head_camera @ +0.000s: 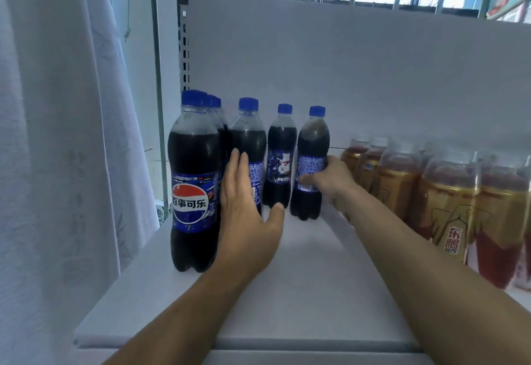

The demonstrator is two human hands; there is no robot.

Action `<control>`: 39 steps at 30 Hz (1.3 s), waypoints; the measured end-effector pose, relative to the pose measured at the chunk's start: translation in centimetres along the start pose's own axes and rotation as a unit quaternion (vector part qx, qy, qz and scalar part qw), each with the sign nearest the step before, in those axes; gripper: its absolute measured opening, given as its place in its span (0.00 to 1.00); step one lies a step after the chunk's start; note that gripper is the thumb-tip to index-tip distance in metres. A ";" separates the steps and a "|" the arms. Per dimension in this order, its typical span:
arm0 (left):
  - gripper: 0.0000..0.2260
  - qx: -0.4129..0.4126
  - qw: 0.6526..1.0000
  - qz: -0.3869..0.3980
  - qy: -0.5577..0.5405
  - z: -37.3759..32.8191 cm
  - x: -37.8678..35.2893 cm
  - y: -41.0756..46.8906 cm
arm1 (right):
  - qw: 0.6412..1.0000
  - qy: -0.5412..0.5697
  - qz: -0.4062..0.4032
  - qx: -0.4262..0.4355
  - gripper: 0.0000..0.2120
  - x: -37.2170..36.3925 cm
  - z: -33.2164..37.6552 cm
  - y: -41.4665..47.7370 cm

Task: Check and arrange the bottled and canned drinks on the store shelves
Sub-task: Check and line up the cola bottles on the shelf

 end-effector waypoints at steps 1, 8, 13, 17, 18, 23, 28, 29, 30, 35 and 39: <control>0.40 -0.004 1.000 -0.003 -0.001 0.1 0.0 0.0 | 1.000 -0.011 -0.005 0.001 0.18 -0.4 0.0 0.7; 0.39 -0.013 1.000 -0.011 0.002 0.4 -0.2 0.0 | 0.998 -0.034 -0.052 -0.004 0.22 -2.7 -1.1 3.3; 0.38 -0.017 1.000 -0.003 0.007 0.5 -0.1 0.1 | 0.996 -0.061 -0.063 -0.007 0.29 -3.3 -1.2 3.7; 0.38 -0.021 1.000 0.004 0.008 0.4 0.1 -0.1 | 0.991 -0.073 -0.111 -0.001 0.37 -2.5 -0.4 1.5; 0.38 -0.019 1.000 0.006 0.006 0.3 0.1 -0.2 | 0.985 -0.066 -0.157 0.030 0.36 -2.1 0.1 0.7; 0.41 0.008 1.000 -0.004 -0.011 0.1 0.1 -0.2 | 0.975 0.117 -0.092 0.163 0.18 -1.7 4.2 -4.4; 0.42 0.040 0.998 -0.006 -0.040 -0.1 0.1 -0.3 | 0.977 0.121 0.044 0.172 0.28 -3.0 6.4 -6.2; 0.42 0.041 0.998 -0.004 -0.049 -0.1 0.1 -0.3 | 0.976 0.122 0.044 0.174 0.29 -3.1 6.3 -6.2; 0.42 0.041 0.998 0.001 -0.057 -0.2 0.0 -0.3 | 0.975 0.131 0.045 0.172 0.29 -3.1 6.3 -6.2; 0.40 0.012 0.996 0.045 -0.073 -0.1 0.0 -0.5 | 0.963 0.222 0.073 0.136 0.11 -2.1 4.8 -5.6; 0.39 0.001 0.997 0.045 -0.057 0.2 -0.2 -0.2 | 0.941 0.318 0.062 0.100 0.06 -0.6 3.0 -5.0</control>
Point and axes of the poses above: each hand's wrist, its own y-axis towards the middle knuckle, its own x-axis out of the back of the hand, z = x × y, the point moved 1 cm from there along y, towards the middle knuckle, and after that the axes turned 9 degrees about -z, right-handed, at the moved point
